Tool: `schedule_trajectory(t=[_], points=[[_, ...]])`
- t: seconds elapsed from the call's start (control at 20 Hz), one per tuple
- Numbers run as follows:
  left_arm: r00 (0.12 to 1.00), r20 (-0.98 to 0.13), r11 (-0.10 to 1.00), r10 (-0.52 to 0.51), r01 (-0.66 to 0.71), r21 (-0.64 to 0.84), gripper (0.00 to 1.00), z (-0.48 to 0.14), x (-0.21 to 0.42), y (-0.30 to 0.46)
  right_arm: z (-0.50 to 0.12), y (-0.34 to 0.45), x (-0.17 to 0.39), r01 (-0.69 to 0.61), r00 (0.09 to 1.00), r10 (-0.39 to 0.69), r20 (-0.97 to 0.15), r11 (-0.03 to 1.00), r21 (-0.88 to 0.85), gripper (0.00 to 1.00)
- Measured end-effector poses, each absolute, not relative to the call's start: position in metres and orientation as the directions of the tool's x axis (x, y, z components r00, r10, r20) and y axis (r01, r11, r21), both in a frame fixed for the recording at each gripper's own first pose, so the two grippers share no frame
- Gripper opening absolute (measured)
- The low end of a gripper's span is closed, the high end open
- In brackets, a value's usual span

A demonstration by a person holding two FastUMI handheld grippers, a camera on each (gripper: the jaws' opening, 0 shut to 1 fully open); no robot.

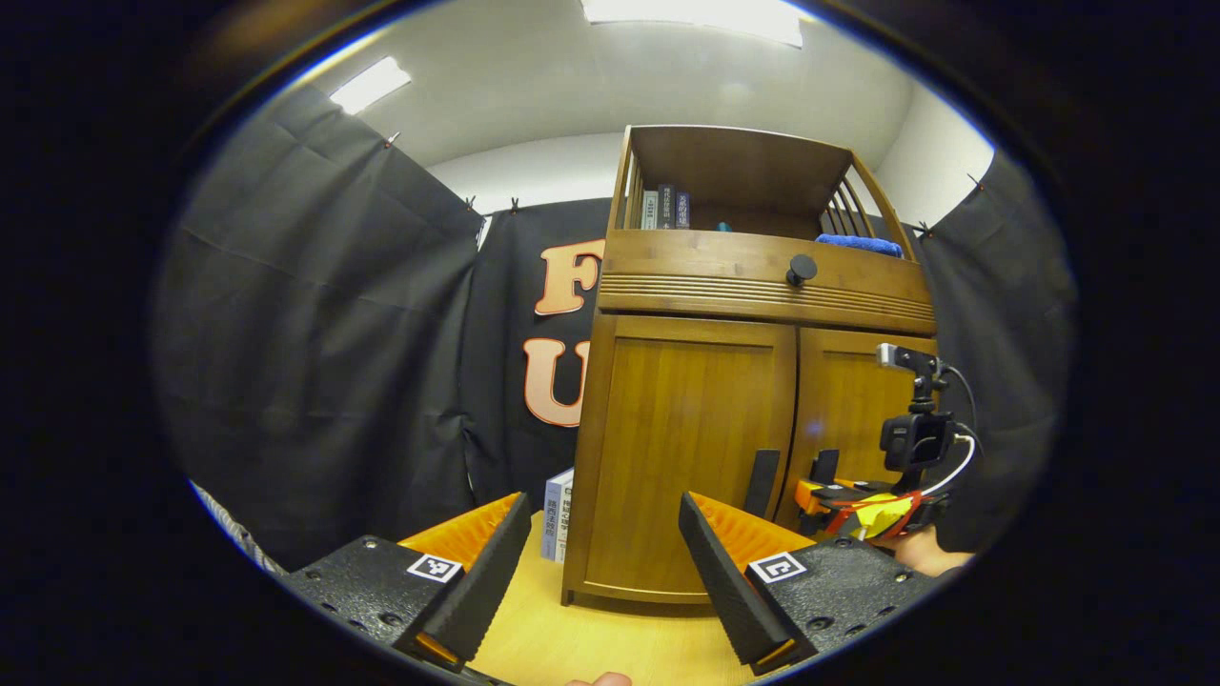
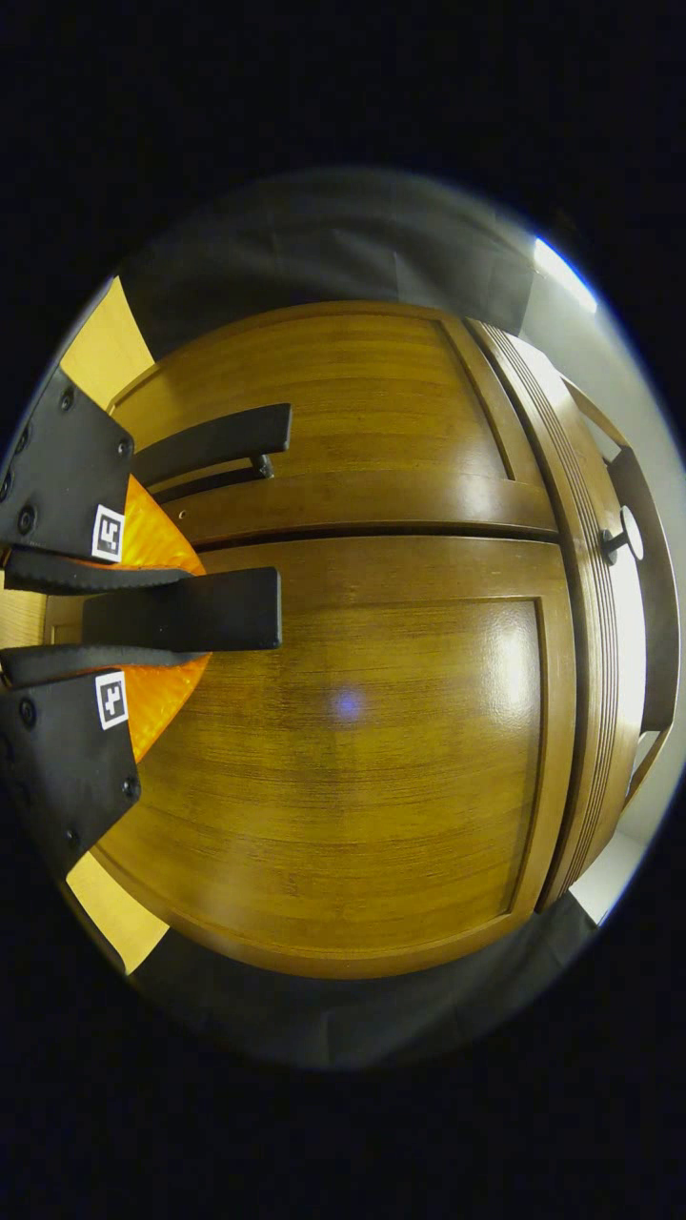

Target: Open the right door of the double-door shoe cabinet with the right hand, and open the left door with the left hand.

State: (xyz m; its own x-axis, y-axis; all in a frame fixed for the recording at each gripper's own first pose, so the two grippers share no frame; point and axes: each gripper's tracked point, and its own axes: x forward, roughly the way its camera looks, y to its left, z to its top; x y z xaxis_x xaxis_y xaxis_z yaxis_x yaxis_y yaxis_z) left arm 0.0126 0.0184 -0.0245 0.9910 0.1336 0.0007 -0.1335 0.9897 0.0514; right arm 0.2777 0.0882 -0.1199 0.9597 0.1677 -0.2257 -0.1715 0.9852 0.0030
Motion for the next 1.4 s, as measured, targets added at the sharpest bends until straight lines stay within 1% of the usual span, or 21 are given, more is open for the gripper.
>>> schedule_trajectory(t=[0.15,0.2,0.25,0.4,0.45,0.5,0.55,0.6,0.8,0.85,0.9,0.95,1.0,1.05,1.1,1.15,1.2,1.3,1.35,1.4], points=[[0.996,-0.001,0.996,0.085,-0.085,0.039,0.92,-0.019,0.0,0.017,-0.12,0.088,0.273,-0.151,0.956,0.153,-0.249,0.988,0.027,0.29],[0.997,0.0,0.996,0.08,-0.08,0.048,0.95,-0.017,-0.002,0.02,-0.12,0.088,0.269,-0.148,0.954,0.15,-0.258,0.989,0.028,0.29],[0.997,0.004,0.996,0.073,-0.073,0.05,0.92,-0.015,-0.004,0.023,-0.118,0.087,0.262,-0.145,0.954,0.145,-0.262,0.989,0.022,0.29],[1.0,0.012,1.0,0.022,-0.023,0.019,0.94,-0.012,-0.022,0.02,-0.116,0.078,0.233,-0.123,0.952,0.12,-0.281,0.992,0.006,0.29],[1.0,0.008,1.0,0.012,-0.012,0.016,0.94,-0.011,-0.026,0.022,-0.113,0.073,0.222,-0.108,0.954,0.106,-0.281,0.994,0.007,0.29],[1.0,0.005,1.0,-0.001,0.001,0.016,0.92,-0.011,-0.03,0.024,-0.11,0.068,0.211,-0.094,0.956,0.091,-0.279,0.996,0.005,0.34],[1.0,0.002,1.0,-0.017,0.017,0.02,0.93,-0.011,-0.032,0.026,-0.106,0.062,0.198,-0.077,0.958,0.074,-0.277,0.997,-0.001,0.29],[0.999,0.0,0.999,-0.039,0.039,0.024,0.95,-0.011,-0.036,0.027,-0.103,0.055,0.187,-0.056,0.96,0.052,-0.273,0.998,-0.008,0.29],[0.991,0.005,0.991,-0.132,0.132,0.006,0.94,-0.008,-0.044,0.026,-0.094,0.026,0.15,0.044,0.959,-0.049,-0.28,0.999,-0.026,0.28],[0.99,0.005,0.99,-0.138,0.138,-0.008,0.94,-0.006,-0.043,0.026,-0.092,0.019,0.144,0.061,0.958,-0.068,-0.277,0.998,-0.034,0.28],[0.991,0.001,0.991,-0.134,0.134,-0.019,0.92,-0.007,-0.041,0.029,-0.089,0.012,0.138,0.072,0.958,-0.081,-0.276,0.996,-0.044,0.28],[0.992,-0.002,0.992,-0.123,0.123,-0.025,0.92,-0.007,-0.041,0.031,-0.087,0.003,0.132,0.079,0.957,-0.091,-0.275,0.995,-0.053,0.28],[0.994,-0.002,0.993,-0.111,0.111,-0.029,0.95,-0.006,-0.042,0.031,-0.085,-0.005,0.124,0.084,0.957,-0.096,-0.273,0.995,-0.054,0.27],[0.995,0.0,0.995,-0.099,0.099,-0.03,0.94,-0.005,-0.041,0.031,-0.084,-0.013,0.116,0.081,0.957,-0.093,-0.274,0.995,-0.056,0.27],[0.996,0.009,0.995,-0.091,0.091,-0.028,0.94,-0.004,-0.039,0.03,-0.082,-0.02,0.11,0.071,0.957,-0.085,-0.277,0.996,-0.059,0.22],[0.996,0.022,0.996,-0.09,0.091,-0.024,0.91,-0.002,-0.036,0.026,-0.081,-0.024,0.108,0.06,0.958,-0.076,-0.278,0.996,-0.065,0.27],[0.995,0.027,0.996,-0.091,0.092,-0.018,0.91,-0.002,-0.032,0.021,-0.081,-0.027,0.107,0.045,0.956,-0.065,-0.284,0.996,-0.076,0.27],[0.997,0.027,0.997,-0.074,0.074,-0.01,0.98,-0.003,-0.023,0.016,-0.08,-0.033,0.103,0.015,0.956,-0.051,-0.288,0.992,-0.128,0.27],[0.997,0.027,0.998,-0.067,0.067,-0.011,0.91,-0.003,-0.02,0.013,-0.079,-0.037,0.102,0.004,0.958,-0.047,-0.284,0.989,-0.151,0.27],[0.998,0.028,0.998,-0.058,0.059,-0.011,0.91,-0.003,-0.018,0.008,-0.079,-0.04,0.1,-0.005,0.958,-0.04,-0.285,0.987,-0.158,0.27]])
